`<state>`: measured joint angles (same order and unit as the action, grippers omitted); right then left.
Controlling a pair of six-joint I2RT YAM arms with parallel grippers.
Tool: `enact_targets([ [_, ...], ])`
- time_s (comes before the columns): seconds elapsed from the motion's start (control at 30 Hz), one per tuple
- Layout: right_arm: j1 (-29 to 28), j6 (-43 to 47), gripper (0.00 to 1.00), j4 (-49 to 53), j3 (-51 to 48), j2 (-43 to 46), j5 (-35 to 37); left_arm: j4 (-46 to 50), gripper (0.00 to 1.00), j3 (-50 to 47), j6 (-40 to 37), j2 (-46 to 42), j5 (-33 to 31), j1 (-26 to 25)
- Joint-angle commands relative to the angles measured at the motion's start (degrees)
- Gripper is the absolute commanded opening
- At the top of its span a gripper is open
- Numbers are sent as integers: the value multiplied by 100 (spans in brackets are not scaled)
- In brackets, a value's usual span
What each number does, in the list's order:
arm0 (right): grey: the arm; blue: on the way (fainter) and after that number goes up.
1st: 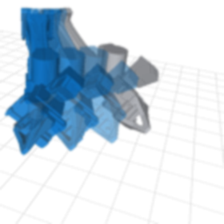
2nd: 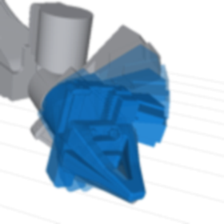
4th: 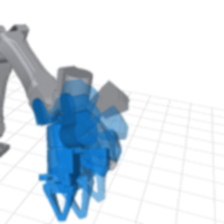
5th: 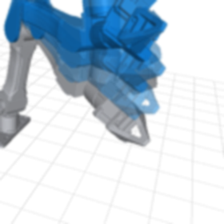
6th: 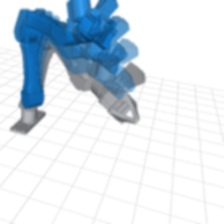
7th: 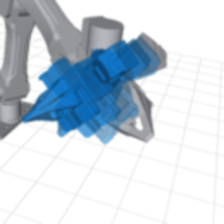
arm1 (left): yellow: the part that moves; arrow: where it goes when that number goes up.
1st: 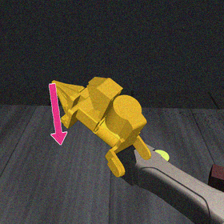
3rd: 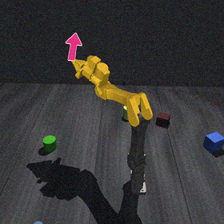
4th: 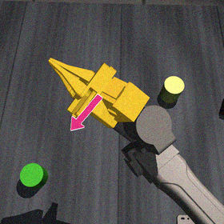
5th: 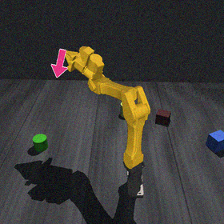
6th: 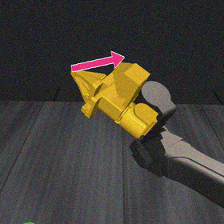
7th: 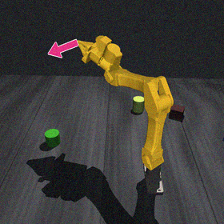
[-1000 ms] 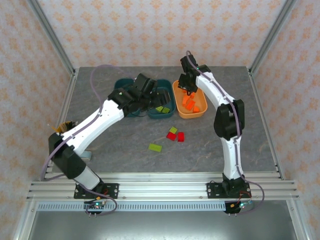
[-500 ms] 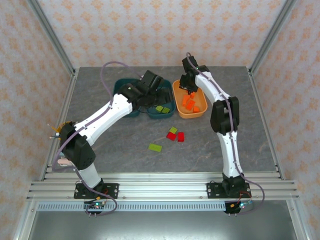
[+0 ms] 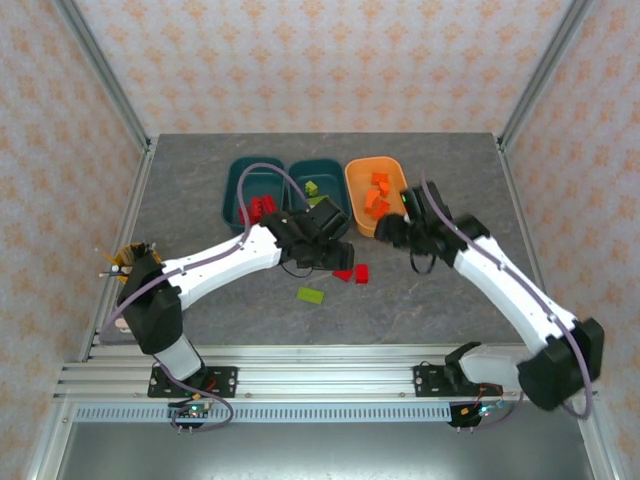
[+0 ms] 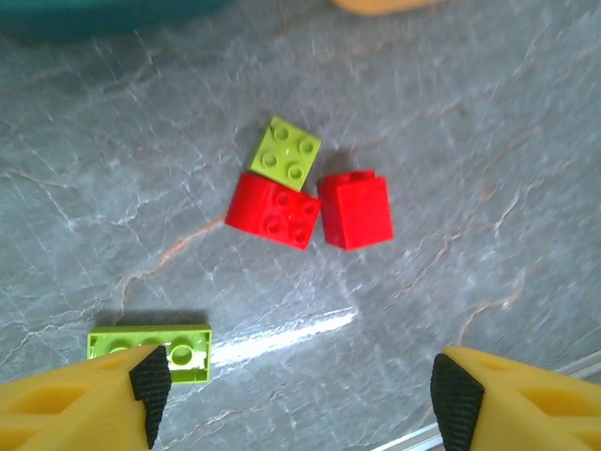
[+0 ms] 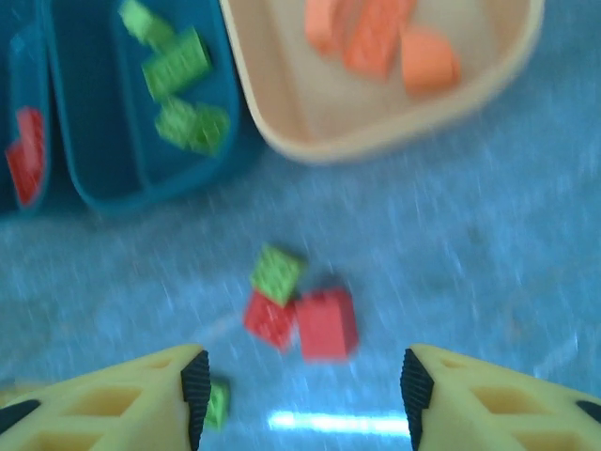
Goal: Sort the legos into containers by color
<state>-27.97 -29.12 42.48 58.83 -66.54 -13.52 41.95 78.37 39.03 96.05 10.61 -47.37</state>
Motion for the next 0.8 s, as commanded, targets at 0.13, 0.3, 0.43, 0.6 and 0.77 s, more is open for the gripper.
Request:
enact_targets([
  [0.13,-217,-568,64,861,-1173,1434,-498,174,71,214,-277,962,33,-101],
  [0.3,-218,-630,64,1008,-1193,1714,-353,353,72,261,1156,1187,-268,-99],
  [0.43,-219,-638,64,975,-1190,1724,-336,453,72,522,2463,1263,-488,-139],
  [0.6,-218,-637,64,828,-1289,1684,-387,305,71,782,3460,1459,-467,-138],
  [0.77,-218,-599,64,781,-1251,1645,-424,509,67,1031,4197,1898,-324,-116],
])
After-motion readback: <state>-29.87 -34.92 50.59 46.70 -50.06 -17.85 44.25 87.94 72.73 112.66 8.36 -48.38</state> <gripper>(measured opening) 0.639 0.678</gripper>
